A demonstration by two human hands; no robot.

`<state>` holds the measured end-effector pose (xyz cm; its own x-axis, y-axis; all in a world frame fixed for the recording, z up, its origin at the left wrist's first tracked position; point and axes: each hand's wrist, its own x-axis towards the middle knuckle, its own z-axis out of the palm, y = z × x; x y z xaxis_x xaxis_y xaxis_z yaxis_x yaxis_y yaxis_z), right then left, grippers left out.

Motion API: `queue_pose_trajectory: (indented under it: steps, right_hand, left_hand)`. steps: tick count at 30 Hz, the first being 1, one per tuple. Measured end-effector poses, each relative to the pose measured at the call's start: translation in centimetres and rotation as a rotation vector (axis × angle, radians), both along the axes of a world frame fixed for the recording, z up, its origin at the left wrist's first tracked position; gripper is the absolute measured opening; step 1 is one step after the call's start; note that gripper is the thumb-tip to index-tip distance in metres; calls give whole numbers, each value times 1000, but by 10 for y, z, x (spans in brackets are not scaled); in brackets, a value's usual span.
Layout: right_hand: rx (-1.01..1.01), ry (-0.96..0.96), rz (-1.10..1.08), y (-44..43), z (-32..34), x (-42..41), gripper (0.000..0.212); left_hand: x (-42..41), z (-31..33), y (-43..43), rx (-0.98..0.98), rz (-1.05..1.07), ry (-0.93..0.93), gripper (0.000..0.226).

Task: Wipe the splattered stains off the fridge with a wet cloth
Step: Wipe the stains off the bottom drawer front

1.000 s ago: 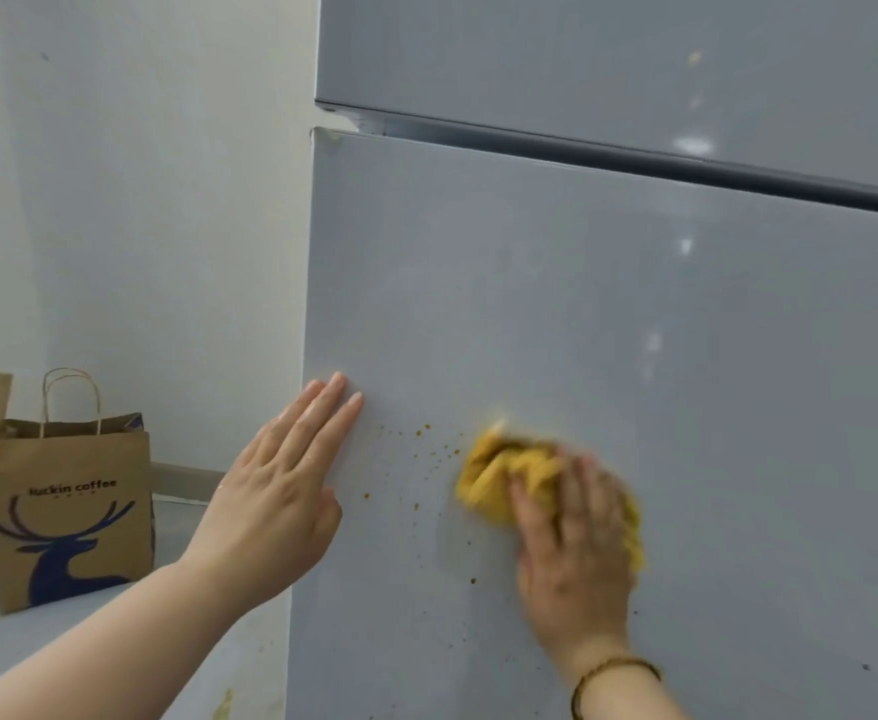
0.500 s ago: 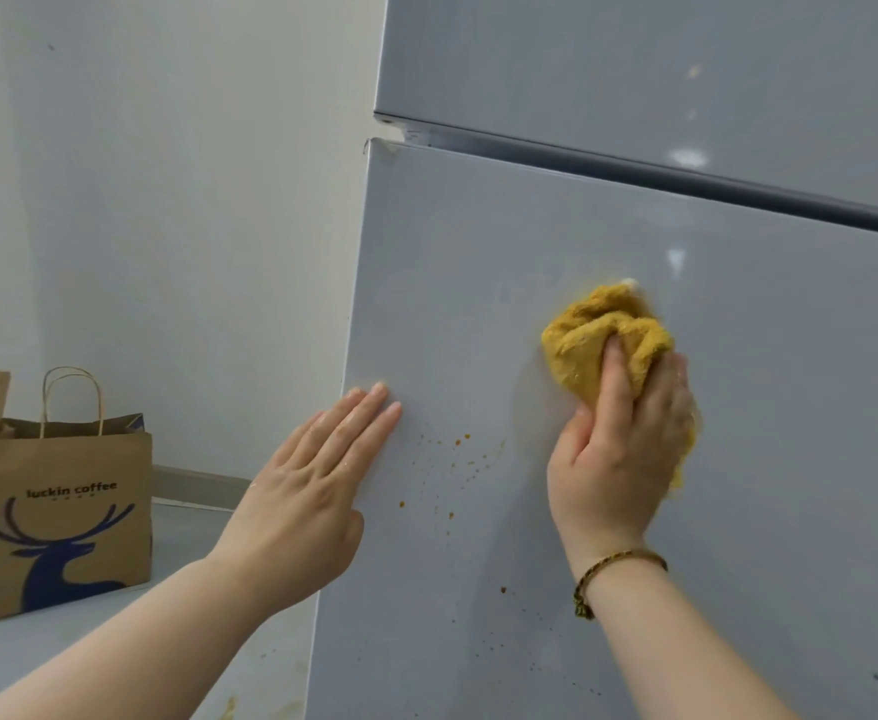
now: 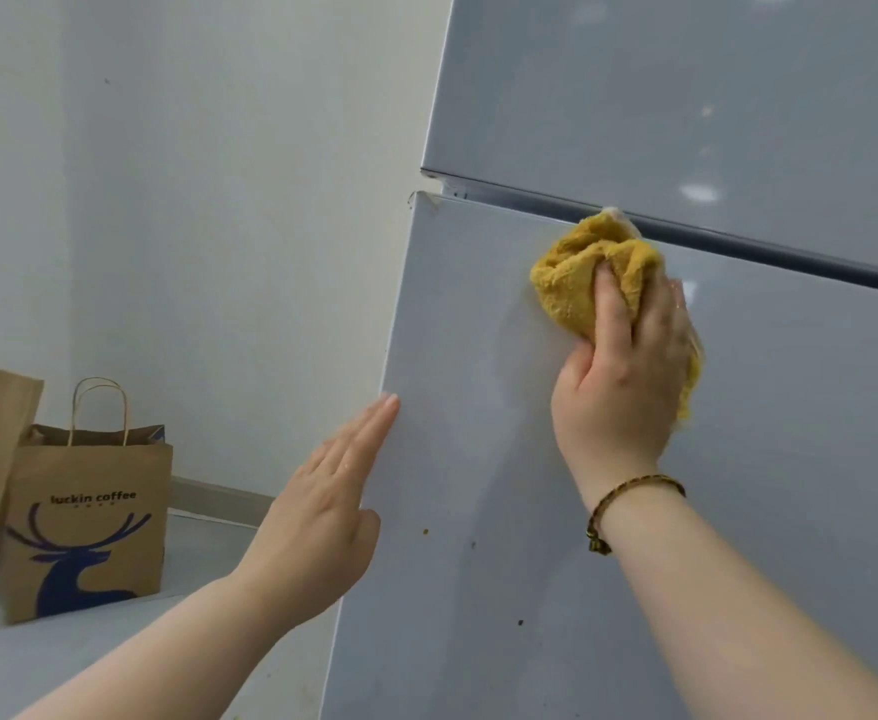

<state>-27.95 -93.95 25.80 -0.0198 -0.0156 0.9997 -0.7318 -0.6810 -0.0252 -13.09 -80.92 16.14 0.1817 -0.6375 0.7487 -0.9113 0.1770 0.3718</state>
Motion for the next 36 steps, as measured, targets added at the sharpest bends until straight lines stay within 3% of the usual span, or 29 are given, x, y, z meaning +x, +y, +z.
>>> queue_pose_trajectory:
  steps: [3, 6, 9, 11, 13, 16, 18, 21, 27, 30, 32, 36]
  right_hand:
    - [-60, 68, -29, 8, -19, 22, 50]
    - [-143, 421, 16, 15, -75, 30, 51]
    - [-275, 883, 54, 19, -126, 24, 43]
    - [-325, 1002, 66, 17, -123, 16, 36]
    - [-296, 847, 100, 15, -97, 14, 37]
    - [-129, 369, 94, 14, -48, 25, 46]
    - [-64, 193, 44, 18, -33, 39, 48]
    - [-108, 291, 50, 23, -54, 51, 50]
    - [-239, 879, 61, 23, -170, 30, 46]
    - [-267, 1021, 39, 11, -194, 0, 39]
    - [-226, 921, 83, 5, -182, -18, 32]
    - [-79, 421, 73, -4, -122, -33, 47]
  left_hand:
    - [6, 7, 5, 15, -5, 211, 79]
    - [10, 12, 9, 61, 1, 300, 85]
    - [13, 12, 12, 89, 1, 331, 76]
    - [14, 13, 14, 97, 15, 285, 70]
    - [16, 16, 16, 97, 44, 269, 65]
    - [19, 20, 19, 76, 81, 312, 64]
    - [20, 18, 21, 71, 104, 332, 63]
    - [22, 10, 25, 48, 144, 336, 62]
    - [16, -9, 28, 34, 168, 197, 59]
    - [9, -20, 27, 36, 137, 34, 61]
    - [7, -30, 22, 48, 142, -153, 60]
    - [1, -47, 9, 103, 133, -413, 58]
